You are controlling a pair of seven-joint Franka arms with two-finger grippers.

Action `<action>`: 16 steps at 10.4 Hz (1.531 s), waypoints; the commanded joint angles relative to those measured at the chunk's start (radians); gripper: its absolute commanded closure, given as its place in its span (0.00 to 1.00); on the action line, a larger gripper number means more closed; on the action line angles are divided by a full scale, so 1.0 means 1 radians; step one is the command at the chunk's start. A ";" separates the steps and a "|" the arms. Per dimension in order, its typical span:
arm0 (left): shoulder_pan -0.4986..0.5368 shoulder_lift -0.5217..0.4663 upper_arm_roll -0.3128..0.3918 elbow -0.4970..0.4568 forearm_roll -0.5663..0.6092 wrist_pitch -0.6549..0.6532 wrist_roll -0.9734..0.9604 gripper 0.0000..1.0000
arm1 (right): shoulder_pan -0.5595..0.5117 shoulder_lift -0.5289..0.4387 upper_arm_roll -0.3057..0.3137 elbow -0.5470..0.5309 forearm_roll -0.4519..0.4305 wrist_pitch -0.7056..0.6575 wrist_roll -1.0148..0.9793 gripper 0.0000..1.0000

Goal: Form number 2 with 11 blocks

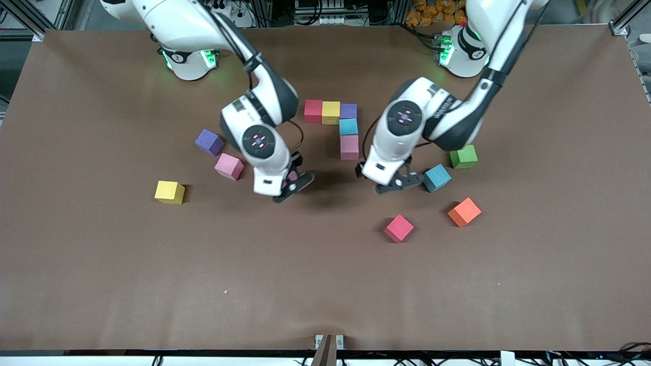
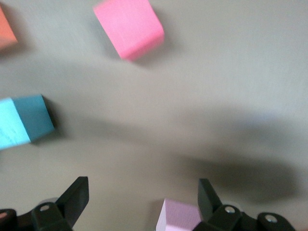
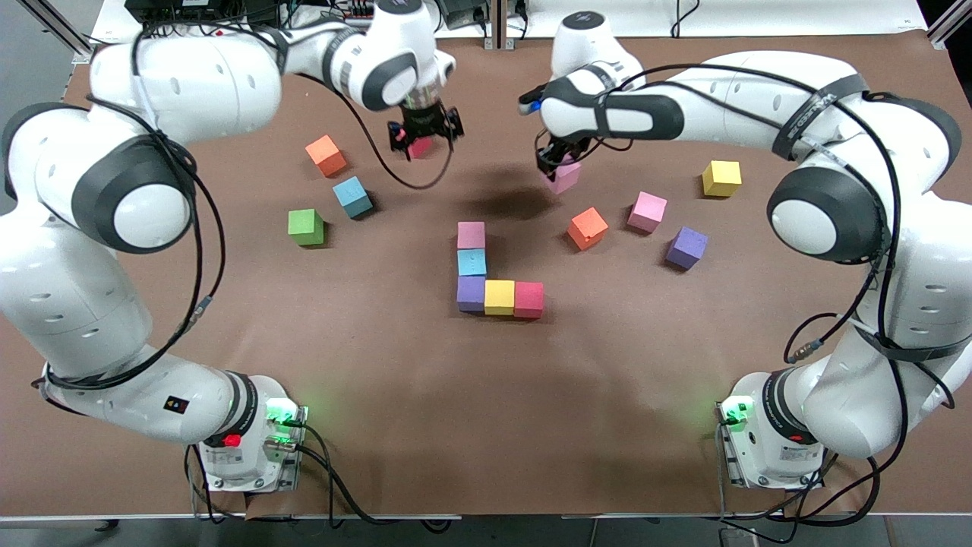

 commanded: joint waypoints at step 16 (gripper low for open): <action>0.091 0.307 0.089 0.287 0.027 0.063 0.032 0.00 | 0.228 0.022 -0.003 -0.080 -0.142 0.208 -0.637 0.58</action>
